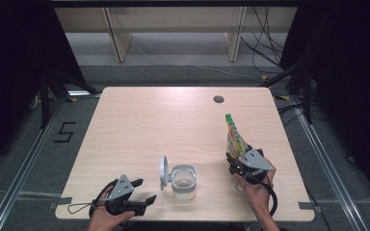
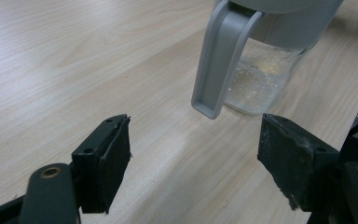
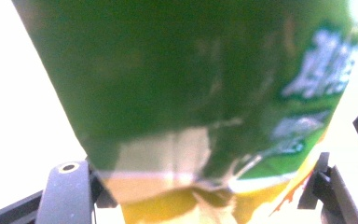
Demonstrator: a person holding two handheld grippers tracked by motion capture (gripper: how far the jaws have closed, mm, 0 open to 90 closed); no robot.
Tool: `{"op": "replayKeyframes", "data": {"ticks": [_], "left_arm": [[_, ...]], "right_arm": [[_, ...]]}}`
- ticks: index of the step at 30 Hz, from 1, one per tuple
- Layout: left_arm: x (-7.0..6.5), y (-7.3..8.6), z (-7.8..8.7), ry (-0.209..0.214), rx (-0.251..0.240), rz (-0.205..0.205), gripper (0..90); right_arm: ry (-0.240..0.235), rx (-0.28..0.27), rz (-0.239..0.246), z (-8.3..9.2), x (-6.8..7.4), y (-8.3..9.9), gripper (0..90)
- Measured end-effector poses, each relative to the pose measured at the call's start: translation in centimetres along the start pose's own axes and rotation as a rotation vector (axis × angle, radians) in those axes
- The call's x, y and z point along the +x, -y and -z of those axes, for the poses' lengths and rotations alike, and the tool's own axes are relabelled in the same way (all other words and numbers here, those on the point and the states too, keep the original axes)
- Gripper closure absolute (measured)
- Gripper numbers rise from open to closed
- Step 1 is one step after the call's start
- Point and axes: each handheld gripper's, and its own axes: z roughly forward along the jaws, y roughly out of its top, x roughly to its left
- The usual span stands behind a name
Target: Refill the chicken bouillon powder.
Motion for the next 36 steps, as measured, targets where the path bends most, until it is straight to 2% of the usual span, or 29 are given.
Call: {"op": "replayKeyframes", "data": {"ticks": [1, 4, 9, 10, 11, 12, 13, 15, 17, 18, 19, 20, 21, 22, 23, 24, 25, 26, 27, 28, 29, 30, 31, 32, 33, 34, 35, 36], "left_arm": [[0.1, 0.0, 0.0, -0.001, 0.01, -0.014, 24.8], [0.1, 0.0, 0.0, -0.007, 0.017, -0.019, 24.9], [0.1, 0.0, 0.0, -0.008, 0.013, -0.016, 24.9], [0.1, 0.0, 0.0, -0.007, 0.012, -0.016, 24.9], [0.0, 0.1, -0.1, -0.009, 0.011, 0.012, 24.9], [0.1, 0.0, 0.0, -0.007, 0.012, -0.009, 24.9], [0.2, 0.0, 0.0, -0.007, 0.016, -0.022, 25.0], [0.1, 0.0, 0.0, -0.008, 0.019, -0.023, 25.0], [0.1, 0.0, -0.1, -0.012, 0.024, -0.022, 25.2], [-0.1, 0.1, -0.3, -0.026, -0.002, 0.02, 25.3], [0.1, 0.0, -0.1, -0.014, 0.029, -0.01, 25.3], [0.1, 0.1, -0.1, -0.023, 0.026, -0.002, 25.2], [0.2, 0.0, 0.0, -0.024, 0.019, -0.008, 25.3], [0.3, 0.0, 0.0, -0.023, 0.026, -0.022, 25.3], [0.2, 0.0, 0.1, -0.029, 0.022, -0.009, 25.3], [0.2, 0.0, 0.1, -0.021, 0.012, -0.005, 25.3], [0.2, -0.1, 0.2, -0.024, 0.015, -0.026, 25.3], [0.2, -0.1, 0.2, -0.016, 0.013, -0.02, 25.4], [0.2, -0.1, 0.2, -0.021, 0.015, -0.028, 25.4], [0.1, 0.0, 0.1, -0.012, 0.008, 0.0, 25.4], [0.0, 0.0, 0.0, -0.013, 0.007, 0.004, 25.4], [0.0, -0.1, 0.1, -0.02, 0.009, -0.005, 25.4], [0.1, -0.1, 0.1, -0.016, 0.006, -0.017, 25.4], [0.2, -0.1, 0.1, -0.016, 0.011, -0.022, 25.4], [0.2, -0.1, 0.1, -0.023, 0.012, -0.022, 25.4], [0.2, 0.0, 0.0, -0.014, 0.014, 0.002, 25.4], [0.4, 0.0, 0.1, -0.023, 0.028, -0.029, 25.4], [0.4, 0.0, 0.0, -0.027, 0.025, -0.028, 25.4]], "right_arm": [[-0.004, -0.003, 0.041, 0.5, 0.1, -0.4, 31.9], [-0.004, 0.004, 0.153, 1.7, 0.6, -1.3, 31.9], [-0.02, 0.0, 0.247, 3.8, 1.3, -1.9, 31.9], [-0.011, -0.001, 0.288, 4.1, 1.4, -2.0, 32.0], [0.005, 0.008, 0.329, 4.4, 1.6, -2.1, 32.0], [0.024, 0.02, 0.367, 4.7, 1.8, -2.1, 32.0], [0.036, 0.034, 0.427, 5.0, 2.1, -2.1, 32.0], [0.069, 0.035, 0.509, 5.4, 2.5, -2.2, 32.0], [0.052, 0.044, 0.563, 5.8, 2.9, -2.2, 32.1], [0.059, 0.053, 0.596, 6.0, 3.2, -2.2, 32.1], [0.064, 0.055, 0.627, 6.2, 3.6, -2.1, 32.1], [0.086, 0.061, 0.699, 6.5, 3.8, -2.2, 32.1], [0.107, 0.066, 0.71, 6.8, 4.2, -2.0, 32.2], [0.117, 0.075, 0.743, 7.0, 4.4, -1.9, 32.2], [0.113, 0.057, 0.85, 7.1, 4.3, -2.2, 32.3], [0.113, 0.081, 0.787, 7.3, 4.8, -1.6, 33.3], [0.116, 0.09, 0.81, 7.5, 5.0, -1.5, 34.7], [0.114, 0.089, 0.846, 7.6, 5.2, -1.5, 34.8], [0.118, 0.089, 0.85, 7.6, 5.4, -1.4, 34.9], [0.113, 0.084, 0.861, 7.6, 5.5, -1.4, 34.9], [0.109, 0.083, 0.869, 7.6, 5.6, -1.4, 35.0], [0.115, 0.087, 0.873, 7.7, 5.8, -1.4, 35.0], [0.107, 0.061, 0.904, 7.5, 5.7, -1.4, 35.0], [0.115, 0.07, 0.917, 7.5, 5.8, -1.4, 35.0], [0.131, 0.072, 0.973, 7.5, 5.8, -1.5, 35.0], [0.144, 0.08, 0.992, 7.6, 5.9, -1.4, 35.0], [0.157, 0.092, 0.999, 7.7, 6.1, -1.3, 35.1], [0.152, 0.082, 1.053, 7.6, 6.1, -1.4, 35.1]]}}
